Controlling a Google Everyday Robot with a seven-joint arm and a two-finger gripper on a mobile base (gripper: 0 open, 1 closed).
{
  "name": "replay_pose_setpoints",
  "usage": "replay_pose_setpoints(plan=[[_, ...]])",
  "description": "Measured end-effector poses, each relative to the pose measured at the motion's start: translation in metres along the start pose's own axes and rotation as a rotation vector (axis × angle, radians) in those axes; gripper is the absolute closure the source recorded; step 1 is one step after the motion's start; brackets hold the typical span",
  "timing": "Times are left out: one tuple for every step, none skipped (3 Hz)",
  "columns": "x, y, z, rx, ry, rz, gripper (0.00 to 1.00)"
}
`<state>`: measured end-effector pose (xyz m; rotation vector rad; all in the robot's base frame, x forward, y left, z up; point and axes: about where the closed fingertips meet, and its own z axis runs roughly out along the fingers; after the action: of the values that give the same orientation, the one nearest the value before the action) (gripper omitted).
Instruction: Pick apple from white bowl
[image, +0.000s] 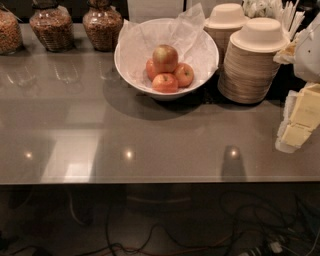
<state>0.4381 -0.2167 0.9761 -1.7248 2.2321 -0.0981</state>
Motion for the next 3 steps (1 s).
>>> replay_pose_setpoints(plan=[[0.0,0.0,0.0,0.0,-0.001,0.0,0.0],[-0.011,-0.008,0.011,0.0,-0.116,0.041,0.0],[-0.037,-0.031,0.039,0.003,-0.328,0.138,0.0]])
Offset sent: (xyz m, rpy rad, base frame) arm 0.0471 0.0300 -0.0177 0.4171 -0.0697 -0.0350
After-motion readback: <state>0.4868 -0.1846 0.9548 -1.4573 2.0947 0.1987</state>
